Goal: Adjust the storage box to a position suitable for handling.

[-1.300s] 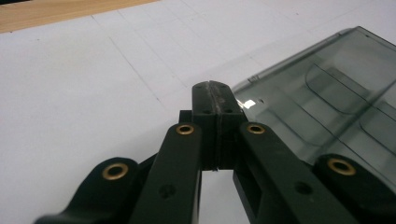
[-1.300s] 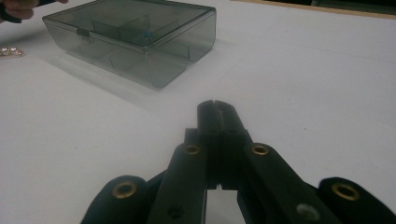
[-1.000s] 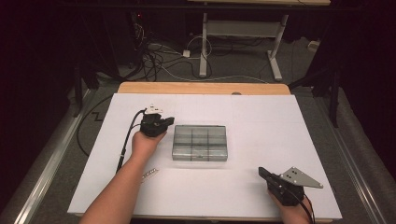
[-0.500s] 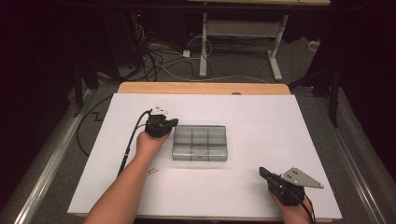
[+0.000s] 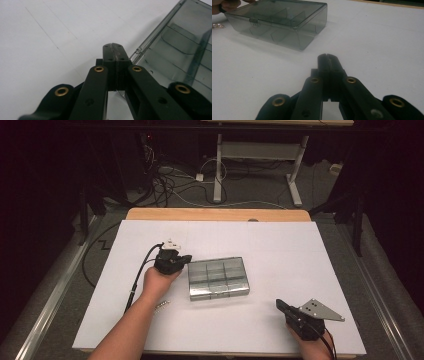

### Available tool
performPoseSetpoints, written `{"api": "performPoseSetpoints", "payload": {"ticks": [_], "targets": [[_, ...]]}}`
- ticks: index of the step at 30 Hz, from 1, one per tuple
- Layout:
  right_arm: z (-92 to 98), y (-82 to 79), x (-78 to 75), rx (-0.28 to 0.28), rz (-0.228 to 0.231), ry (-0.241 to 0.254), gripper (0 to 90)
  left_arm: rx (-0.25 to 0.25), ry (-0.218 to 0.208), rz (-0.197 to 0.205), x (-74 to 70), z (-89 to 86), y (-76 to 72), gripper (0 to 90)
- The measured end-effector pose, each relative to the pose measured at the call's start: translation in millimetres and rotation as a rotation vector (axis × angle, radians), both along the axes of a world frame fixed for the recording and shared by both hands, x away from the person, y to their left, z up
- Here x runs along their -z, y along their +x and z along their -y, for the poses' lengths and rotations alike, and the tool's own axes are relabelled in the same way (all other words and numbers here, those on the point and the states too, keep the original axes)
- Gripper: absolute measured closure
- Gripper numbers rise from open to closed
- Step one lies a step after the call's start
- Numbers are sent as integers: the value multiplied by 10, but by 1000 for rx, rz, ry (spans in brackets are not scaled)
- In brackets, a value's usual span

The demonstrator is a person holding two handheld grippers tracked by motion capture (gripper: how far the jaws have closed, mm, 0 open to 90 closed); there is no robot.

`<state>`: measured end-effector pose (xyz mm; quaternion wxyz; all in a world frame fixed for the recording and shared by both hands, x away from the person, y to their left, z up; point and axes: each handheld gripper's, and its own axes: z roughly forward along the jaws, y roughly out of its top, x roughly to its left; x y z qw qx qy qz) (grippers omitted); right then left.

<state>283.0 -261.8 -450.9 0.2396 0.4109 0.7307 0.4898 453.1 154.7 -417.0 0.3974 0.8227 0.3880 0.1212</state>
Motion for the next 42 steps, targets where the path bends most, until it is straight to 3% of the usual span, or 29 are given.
{"api": "performPoseSetpoints", "payload": {"ticks": [4,9,18,22,25,26,27,28,31,34,38,42], "targets": [[-31,-3,-4,-13,0,1,900,14,15,6,-4,-17,-272,878],[-77,10,0,-24,-5,7,900,25,-9,17,29,-55,-513,879],[-160,54,-4,-36,-9,15,900,24,-30,40,65,-62,-804,879],[-172,121,-23,-33,-13,25,900,-14,-24,58,65,-87,-886,878],[-230,270,-110,-19,-14,11,900,-29,-51,65,55,-156,-1041,877],[-230,270,-110,-19,-14,11,900,-28,-38,75,46,-167,-1117,877],[-273,402,-136,-24,-21,3,900,-24,-29,89,35,-217,-1268,878],[-273,402,-136,-24,-21,3,900,-24,-29,89,35,-217,-1268,878],[-385,700,-128,-33,-78,-40,900,0,-89,70,81,-387,-1470,877],[-471,850,-106,-40,-113,-64,900,-5,-69,25,117,-459,-1472,877],[-543,935,-60,-58,-134,-89,900,0,-87,23,129,-506,-1450,877],[-583,911,-52,-80,-132,-118,900,13,-95,34,132,-526,-1448,877]]}}
